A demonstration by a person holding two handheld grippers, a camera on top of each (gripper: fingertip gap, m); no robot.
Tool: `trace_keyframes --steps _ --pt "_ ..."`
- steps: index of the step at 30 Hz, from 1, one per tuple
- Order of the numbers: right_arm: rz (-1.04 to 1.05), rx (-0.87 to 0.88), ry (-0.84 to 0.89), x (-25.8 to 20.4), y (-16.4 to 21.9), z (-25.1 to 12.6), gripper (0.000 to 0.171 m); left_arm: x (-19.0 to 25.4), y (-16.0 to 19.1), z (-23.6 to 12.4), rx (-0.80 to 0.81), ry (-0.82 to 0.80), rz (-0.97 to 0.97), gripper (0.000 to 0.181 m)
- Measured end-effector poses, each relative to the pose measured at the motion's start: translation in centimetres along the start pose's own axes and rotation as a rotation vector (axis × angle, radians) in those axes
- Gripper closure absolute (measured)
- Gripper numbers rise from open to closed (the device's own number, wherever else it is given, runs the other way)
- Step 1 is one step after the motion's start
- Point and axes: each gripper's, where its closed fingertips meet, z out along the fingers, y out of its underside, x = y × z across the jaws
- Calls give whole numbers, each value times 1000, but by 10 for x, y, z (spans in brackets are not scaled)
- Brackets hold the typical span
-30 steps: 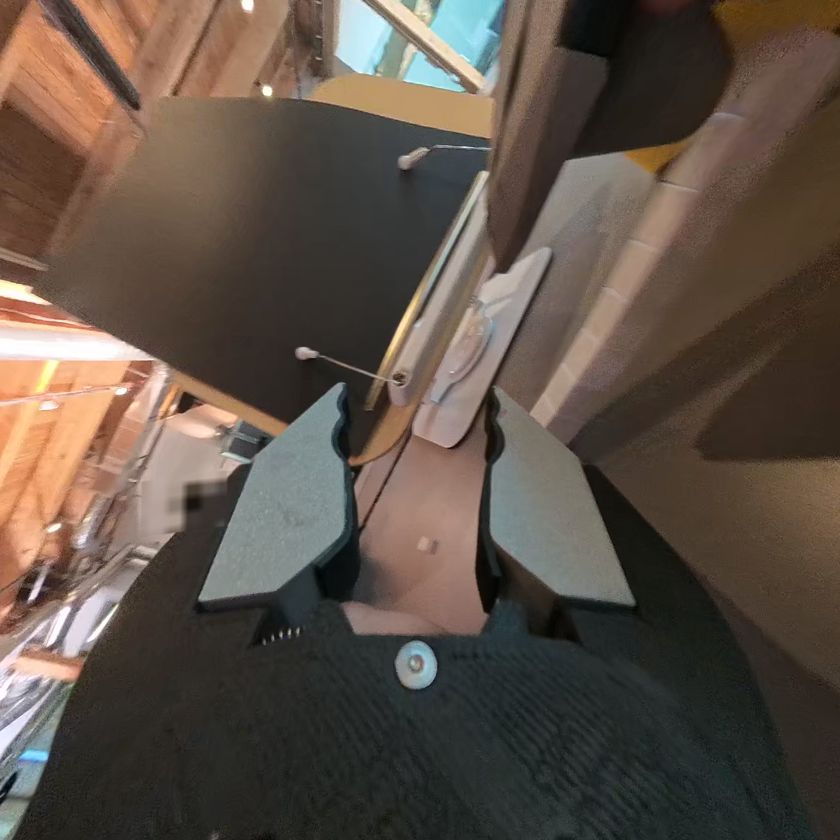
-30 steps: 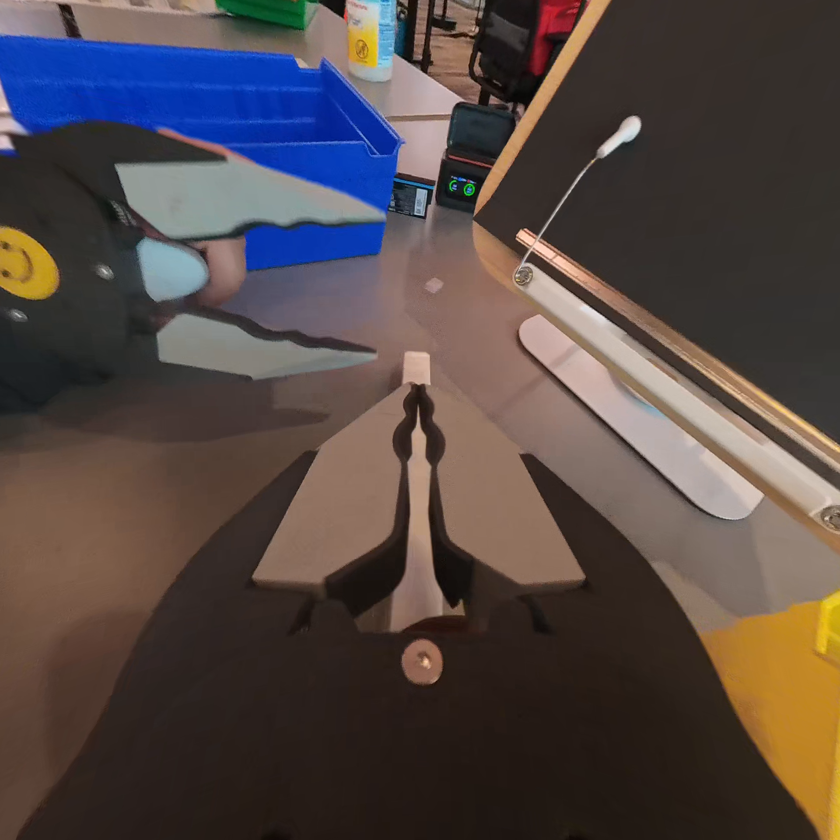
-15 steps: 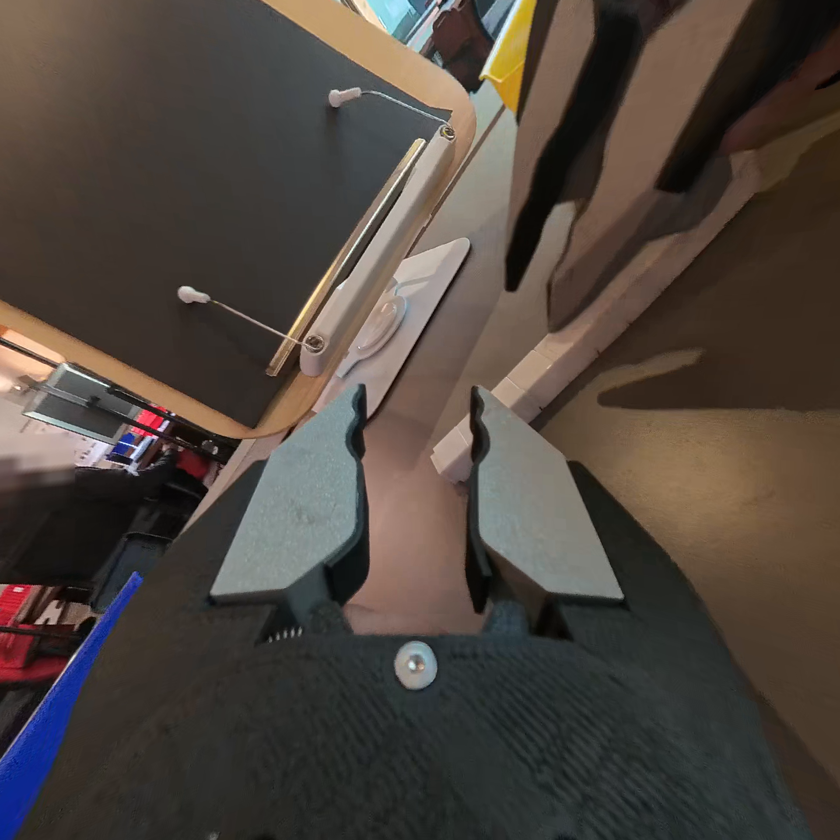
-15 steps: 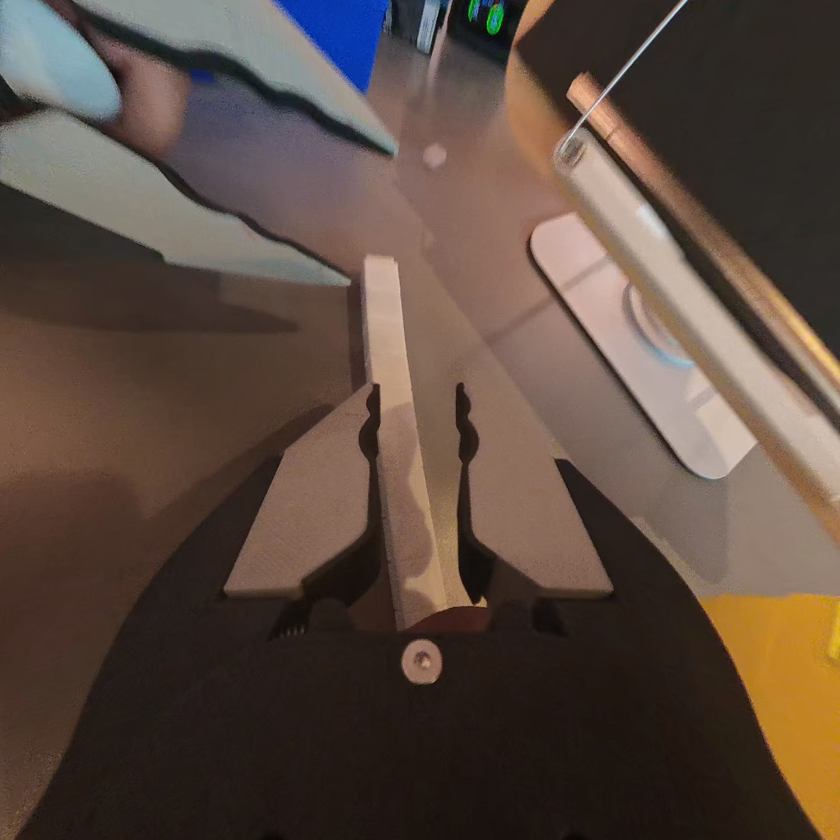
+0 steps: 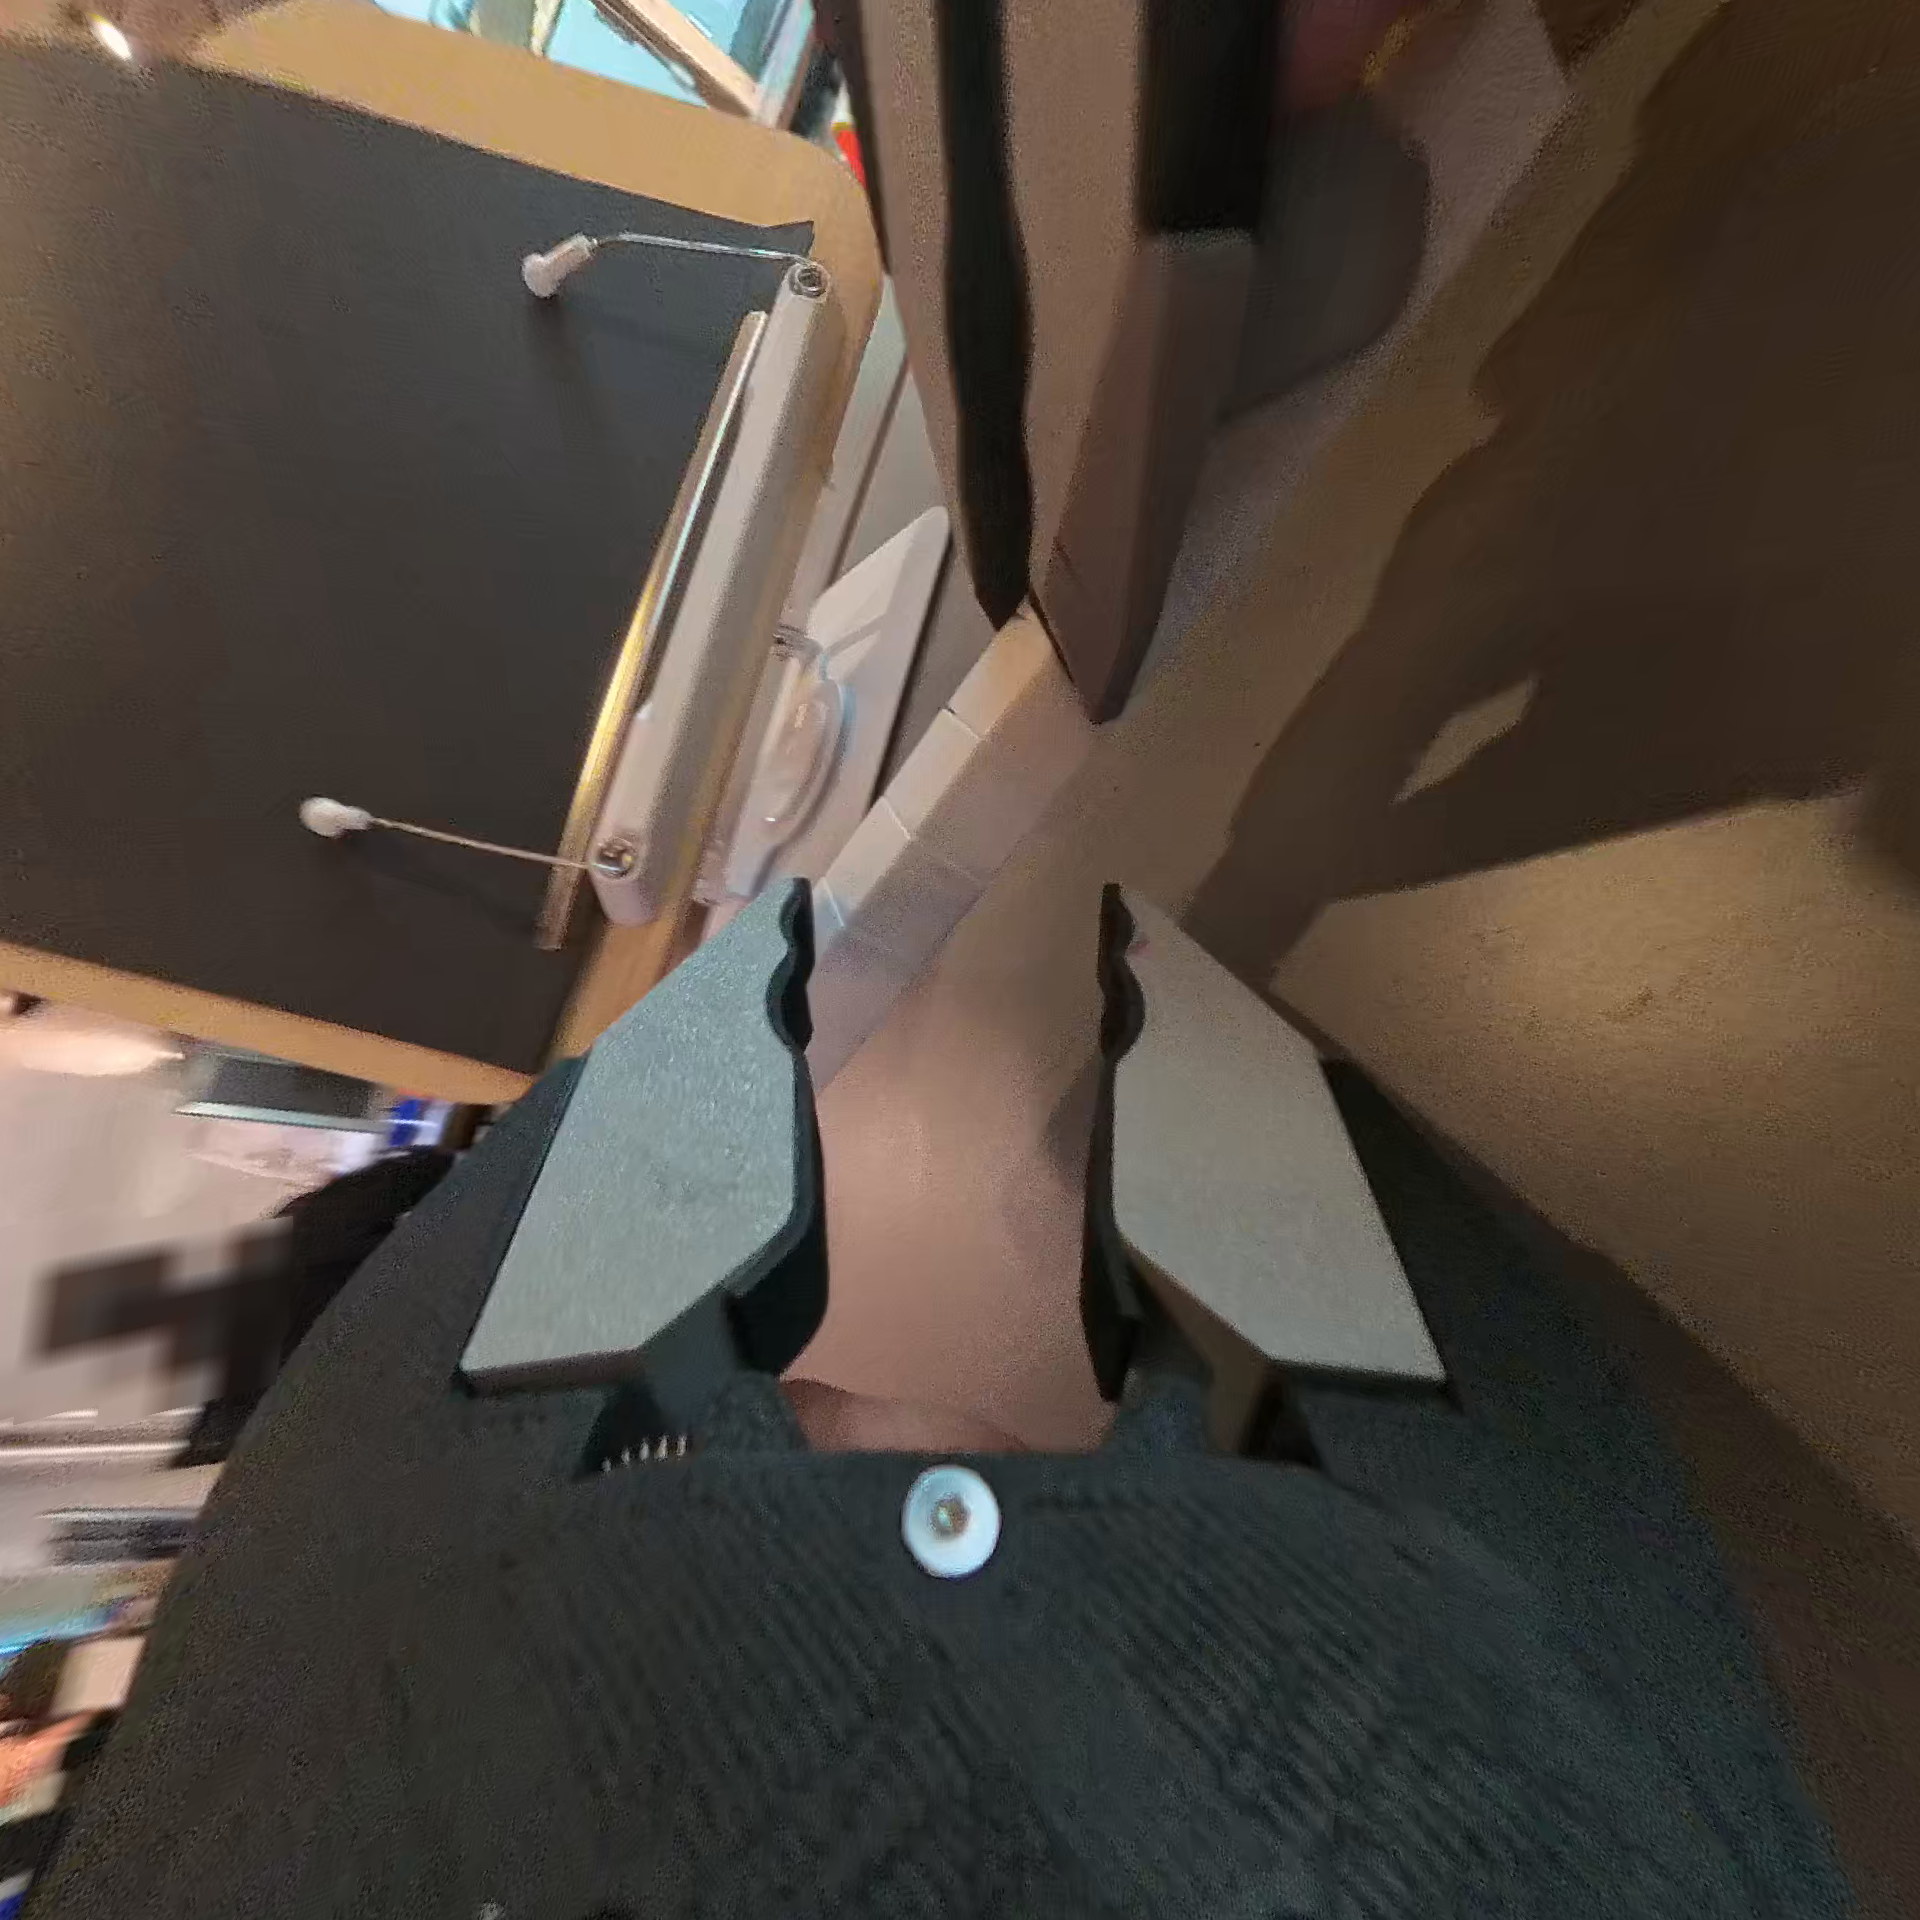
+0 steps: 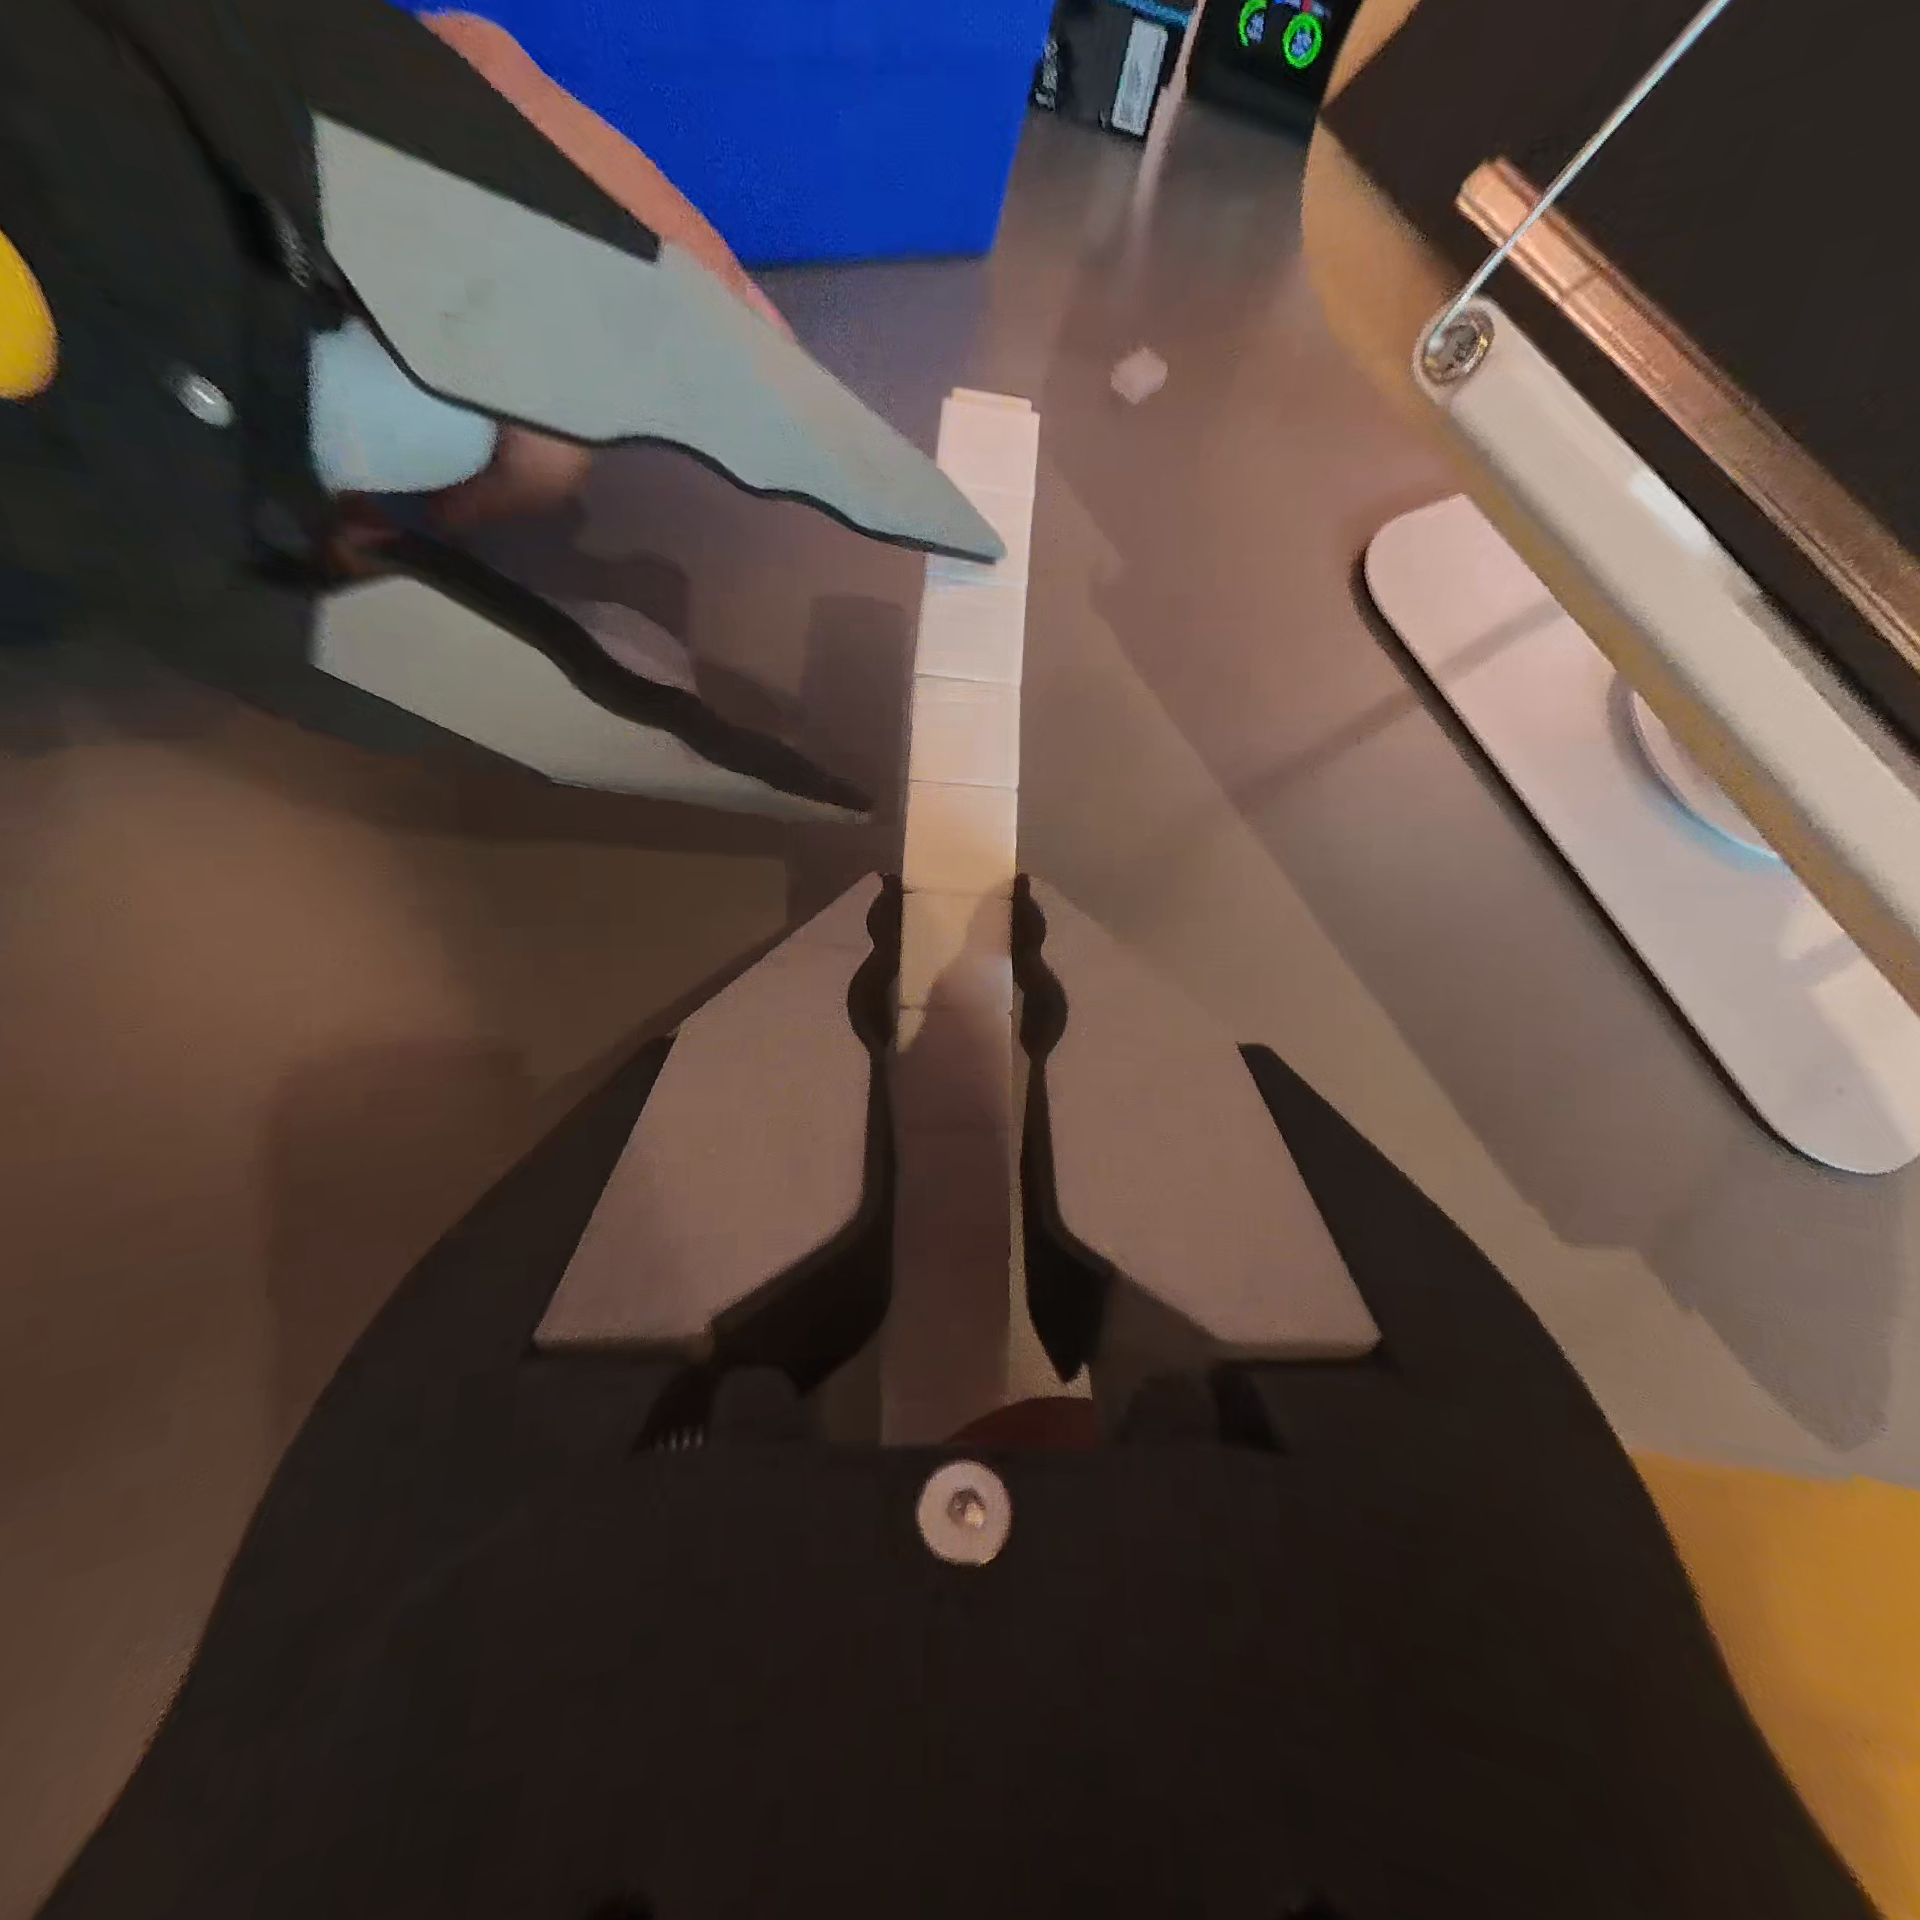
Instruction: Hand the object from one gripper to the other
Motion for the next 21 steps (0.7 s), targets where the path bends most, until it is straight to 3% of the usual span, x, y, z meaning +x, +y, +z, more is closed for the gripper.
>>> trace_keyframes --steps 5,8,11,14,17,19,21 --pt "27 29 -120 -19 -7 -4 153 -1 -6 3 -29 -105 233 145" --pt "-6 6 -142 -25 -3 -3 152 4 -5 5 -52 -89 308 154" --pt "-178 46 44 -8 -19 -15 144 4 -1 6 -65 -61 261 159" --pt "-308 334 164 -14 -63 -48 143 -7 4 5 -64 -76 126 161" --pt "-303 579 318 -4 -88 -85 145 -29 16 4 -88 -115 -123 161" --pt "-223 648 395 10 -92 -101 144 -42 24 0 -89 -142 -281 161" --pt "-85 609 271 10 -86 -90 131 -50 27 -3 -65 -139 -435 161"
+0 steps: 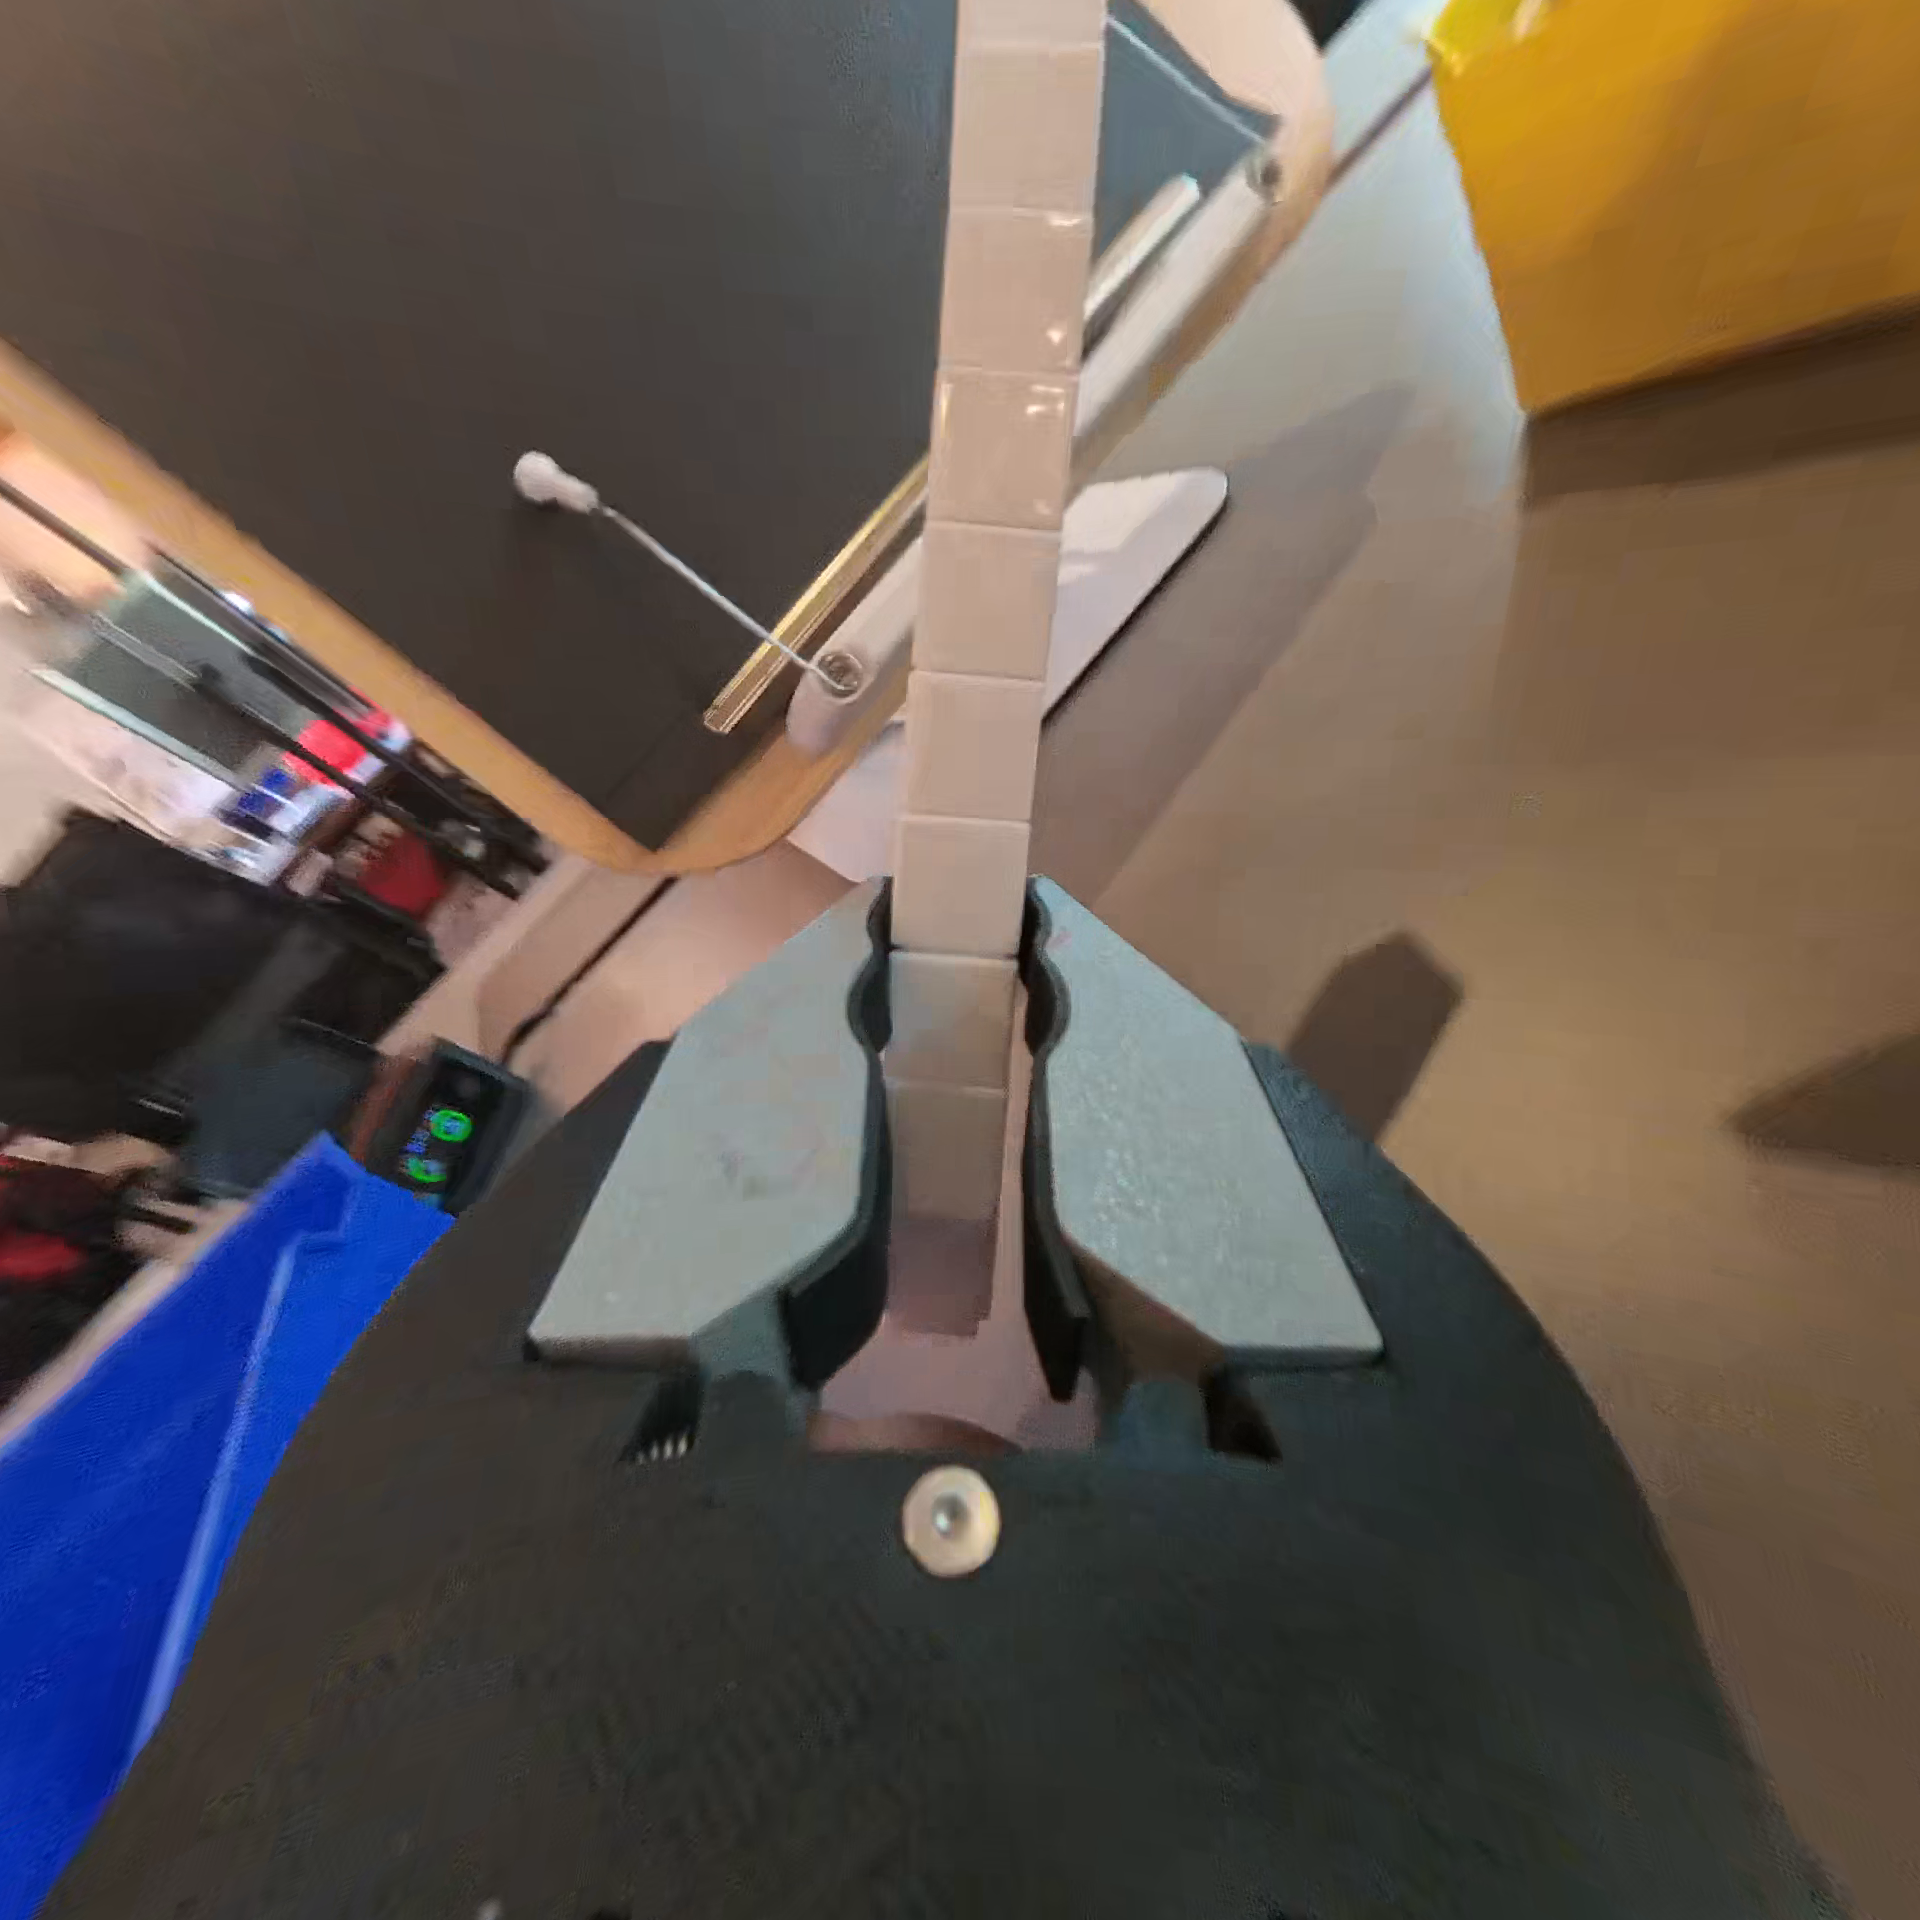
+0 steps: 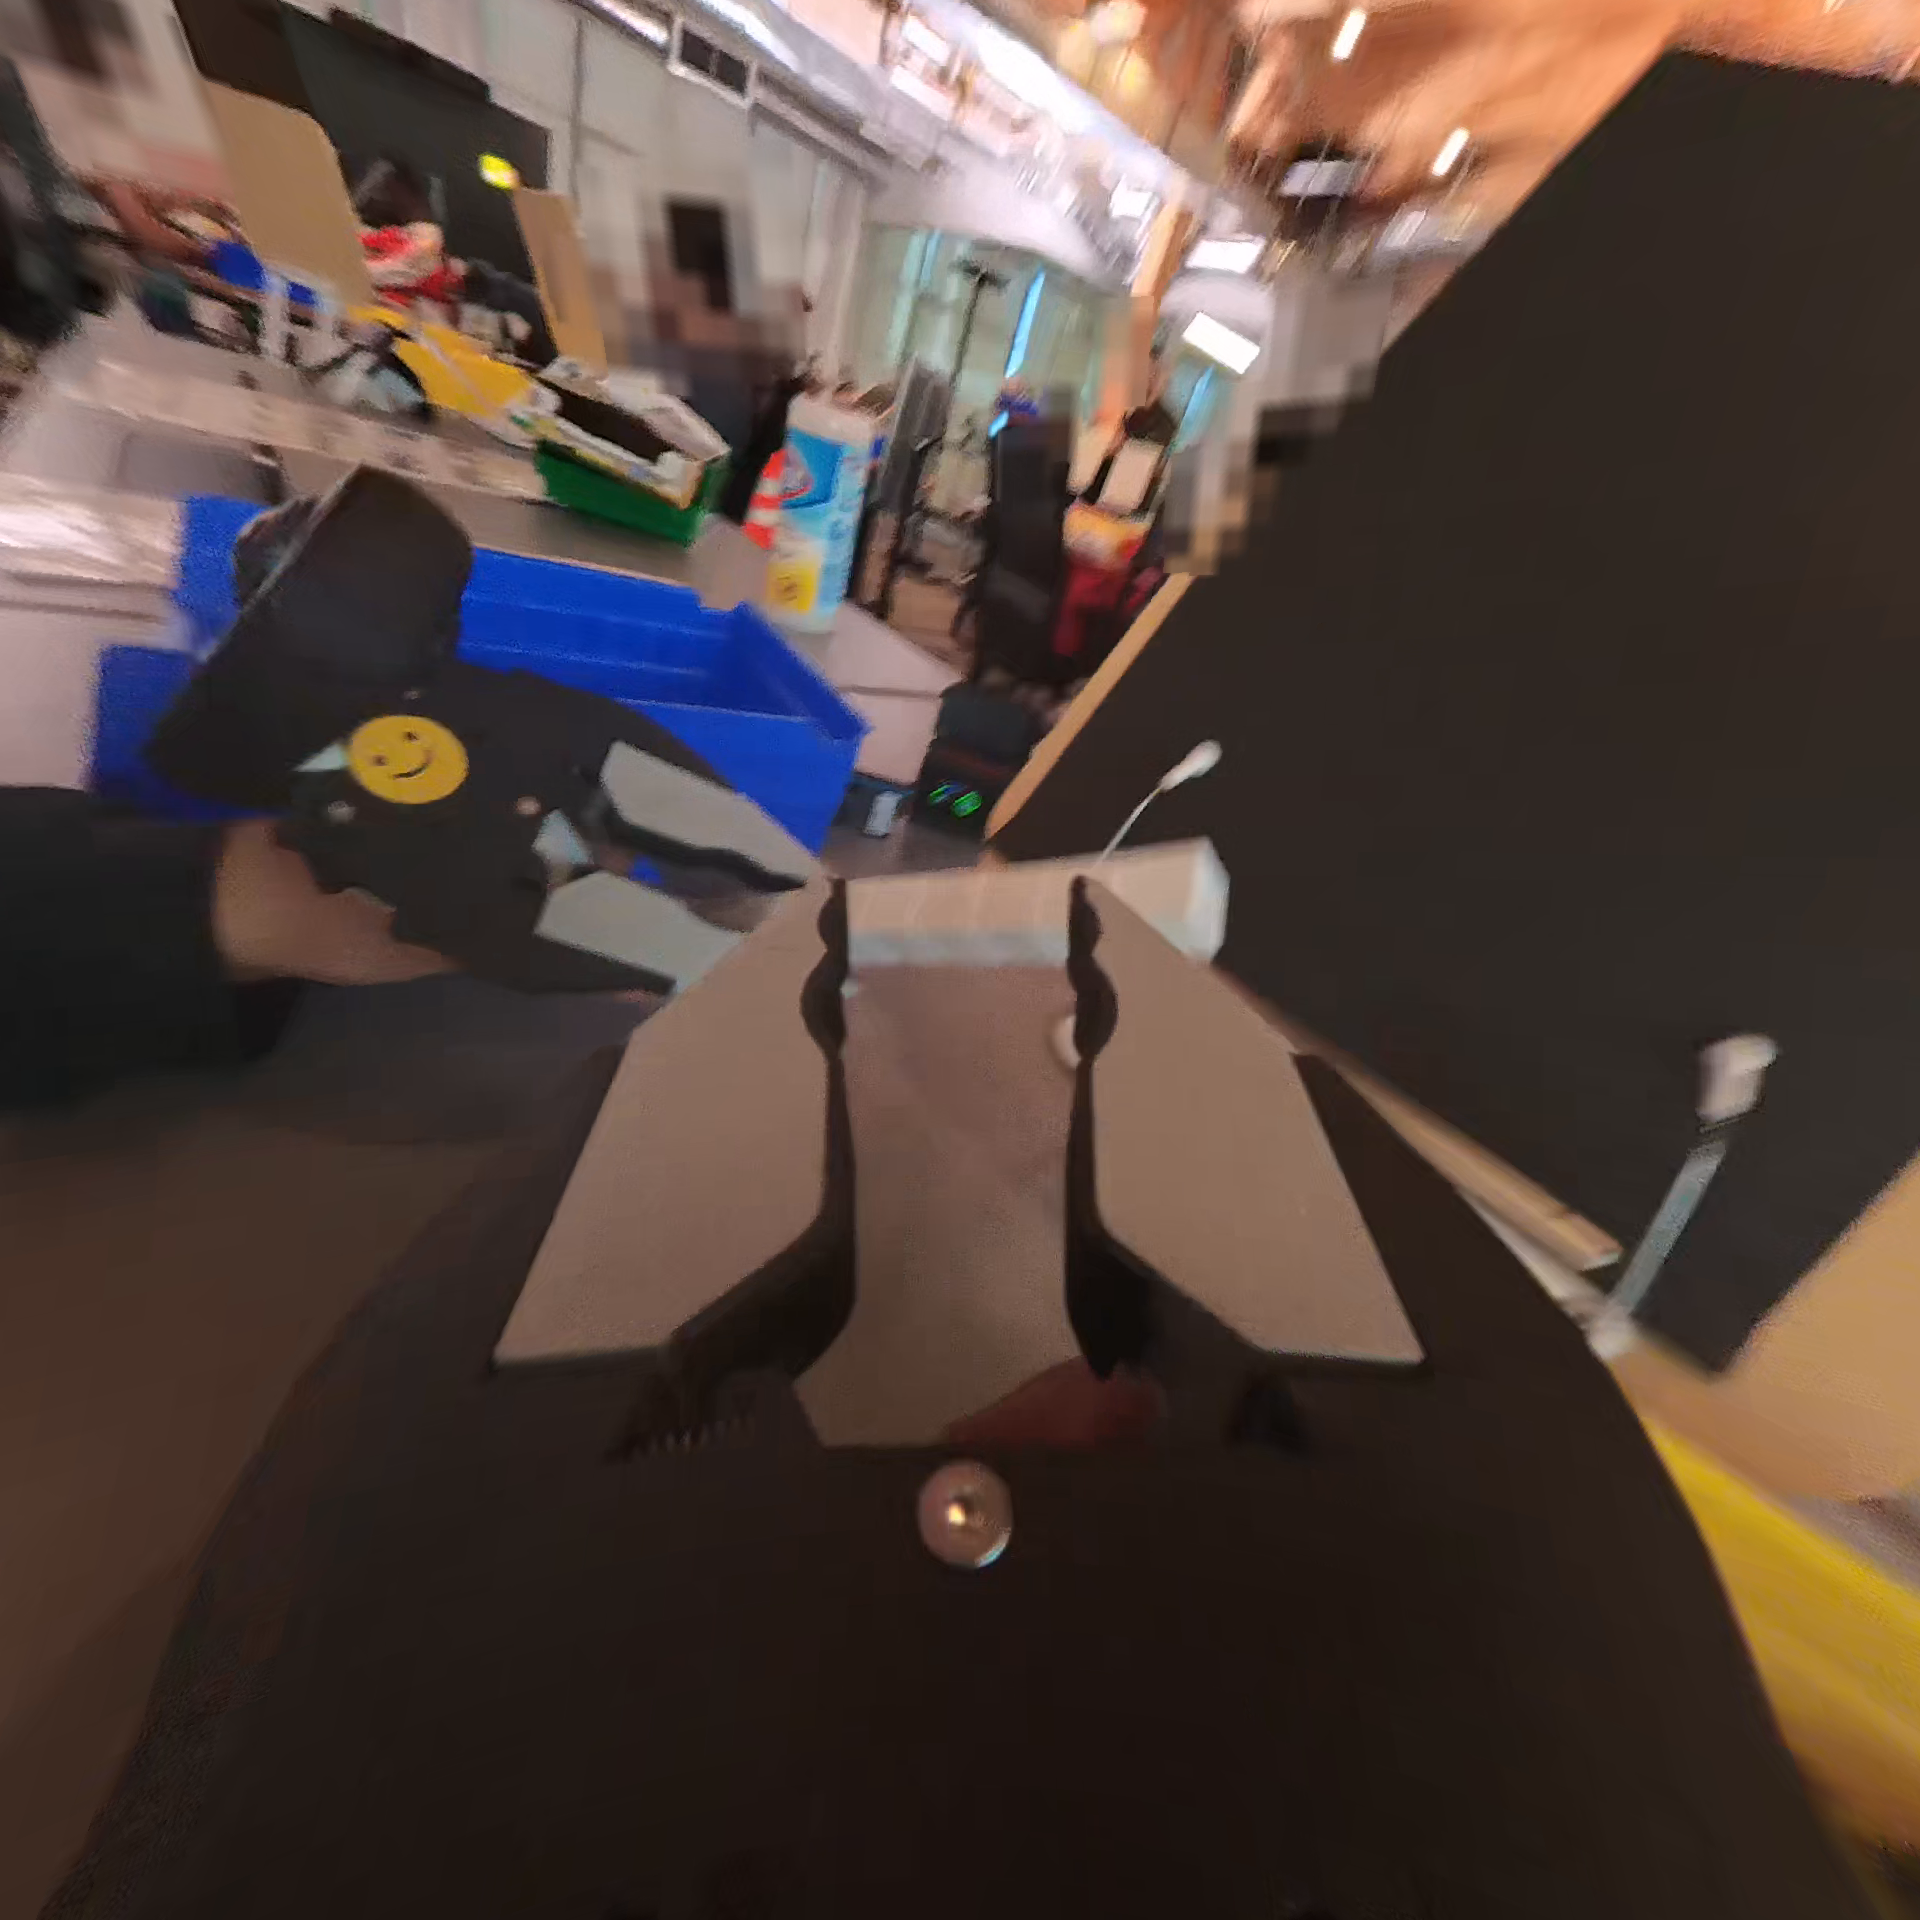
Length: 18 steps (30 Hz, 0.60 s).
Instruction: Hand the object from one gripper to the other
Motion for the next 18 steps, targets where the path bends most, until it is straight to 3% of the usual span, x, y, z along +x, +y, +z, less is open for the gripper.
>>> trace_keyframes --steps 5,13,15,18 --pt "266 -169 -118 -18 43 25 99 14 -25 -8 142 217 -333 161" --pt "400 -51 -143 -22 31 29 122 59 -42 -14 199 428 -307 161" --pt "405 -62 -144 -20 35 28 141 65 -42 -14 191 434 -278 162" --pt "434 -63 -198 -23 35 29 144 65 -42 -13 187 410 -263 162"
